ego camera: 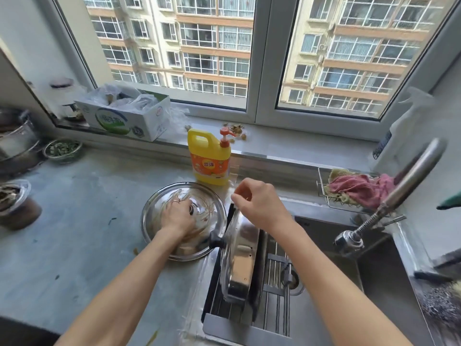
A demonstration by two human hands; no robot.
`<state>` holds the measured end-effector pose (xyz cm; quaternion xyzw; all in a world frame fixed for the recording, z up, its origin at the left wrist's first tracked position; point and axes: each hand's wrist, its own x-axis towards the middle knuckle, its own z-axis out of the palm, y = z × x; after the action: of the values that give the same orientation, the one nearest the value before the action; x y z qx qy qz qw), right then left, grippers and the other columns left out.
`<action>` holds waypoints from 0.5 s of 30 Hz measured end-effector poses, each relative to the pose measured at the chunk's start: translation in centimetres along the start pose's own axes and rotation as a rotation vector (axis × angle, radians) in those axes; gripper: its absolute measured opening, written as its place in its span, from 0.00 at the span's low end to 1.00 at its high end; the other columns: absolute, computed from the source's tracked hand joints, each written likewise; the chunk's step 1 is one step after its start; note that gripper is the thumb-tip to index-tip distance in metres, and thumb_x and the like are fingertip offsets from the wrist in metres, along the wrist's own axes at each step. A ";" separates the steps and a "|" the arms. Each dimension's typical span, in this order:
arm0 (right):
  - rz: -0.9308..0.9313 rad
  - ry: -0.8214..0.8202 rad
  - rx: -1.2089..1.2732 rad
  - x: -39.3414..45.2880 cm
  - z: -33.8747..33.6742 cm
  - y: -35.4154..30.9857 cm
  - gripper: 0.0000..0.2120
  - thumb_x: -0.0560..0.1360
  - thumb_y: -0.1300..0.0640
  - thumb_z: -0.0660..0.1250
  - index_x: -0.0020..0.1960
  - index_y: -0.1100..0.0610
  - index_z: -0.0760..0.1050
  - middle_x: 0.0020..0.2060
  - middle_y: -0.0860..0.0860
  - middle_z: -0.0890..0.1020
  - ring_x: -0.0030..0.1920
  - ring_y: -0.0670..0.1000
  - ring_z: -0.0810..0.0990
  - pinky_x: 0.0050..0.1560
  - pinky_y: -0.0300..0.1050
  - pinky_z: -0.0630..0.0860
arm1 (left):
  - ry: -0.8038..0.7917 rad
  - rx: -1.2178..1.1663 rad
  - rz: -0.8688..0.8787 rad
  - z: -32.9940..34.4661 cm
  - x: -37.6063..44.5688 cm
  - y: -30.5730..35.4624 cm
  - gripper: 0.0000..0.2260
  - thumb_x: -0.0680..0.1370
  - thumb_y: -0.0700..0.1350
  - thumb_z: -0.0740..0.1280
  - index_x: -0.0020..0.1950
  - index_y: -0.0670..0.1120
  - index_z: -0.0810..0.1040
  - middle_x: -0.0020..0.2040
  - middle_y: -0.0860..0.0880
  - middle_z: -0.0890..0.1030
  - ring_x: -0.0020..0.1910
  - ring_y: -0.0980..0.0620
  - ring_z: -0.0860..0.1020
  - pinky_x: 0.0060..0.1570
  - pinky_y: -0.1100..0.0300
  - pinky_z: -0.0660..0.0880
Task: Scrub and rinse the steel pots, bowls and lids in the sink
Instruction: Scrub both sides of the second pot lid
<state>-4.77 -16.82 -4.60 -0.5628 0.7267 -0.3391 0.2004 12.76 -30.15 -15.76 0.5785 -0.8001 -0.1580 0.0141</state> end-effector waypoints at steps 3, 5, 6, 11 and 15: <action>0.001 0.009 -0.004 0.2 0.2 0.1 0.04 0.77 0.55 0.68 0.45 0.54 0.78 0.36 0.45 0.80 0.38 0.41 0.77 0.38 0.32 0.71 | -0.003 0.102 0.042 0.9 1.1 -0.6 0.12 0.77 0.46 0.66 0.61 0.50 0.78 0.59 0.42 0.78 0.61 0.40 0.74 0.59 0.49 0.72; 0.002 0.025 -0.004 0.4 0.3 0.1 0.04 0.77 0.55 0.68 0.43 0.54 0.78 0.35 0.44 0.80 0.37 0.40 0.76 0.37 0.29 0.69 | 0.020 0.106 0.067 1.3 1.8 -1.1 0.11 0.78 0.45 0.65 0.59 0.49 0.79 0.56 0.43 0.79 0.58 0.41 0.76 0.57 0.49 0.73; 0.003 0.036 0.002 0.4 0.2 0.1 0.04 0.76 0.56 0.68 0.43 0.55 0.78 0.35 0.45 0.80 0.37 0.41 0.77 0.37 0.29 0.69 | 0.039 0.083 0.070 1.2 1.9 -1.4 0.11 0.77 0.44 0.64 0.58 0.49 0.79 0.54 0.42 0.79 0.56 0.40 0.76 0.56 0.49 0.73; 0.010 0.148 0.053 0.6 -0.5 0.1 0.04 0.76 0.56 0.69 0.44 0.56 0.80 0.35 0.46 0.81 0.37 0.41 0.78 0.37 0.29 0.71 | 0.212 -0.119 0.089 -3.0 2.1 -2.0 0.11 0.78 0.43 0.66 0.58 0.45 0.82 0.56 0.37 0.79 0.59 0.35 0.75 0.58 0.46 0.72; 0.070 0.210 0.119 0.4 -1.4 0.3 0.05 0.76 0.54 0.68 0.46 0.55 0.80 0.37 0.47 0.83 0.40 0.46 0.82 0.42 0.38 0.76 | 0.294 -0.149 0.147 -8.3 0.2 -0.6 0.14 0.79 0.45 0.67 0.63 0.43 0.82 0.57 0.37 0.79 0.60 0.36 0.74 0.58 0.45 0.73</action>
<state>-6.03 -16.82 -3.82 -0.4856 0.7414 -0.4315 0.1681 14.96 -32.48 -8.11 0.5328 -0.8156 -0.1289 0.1852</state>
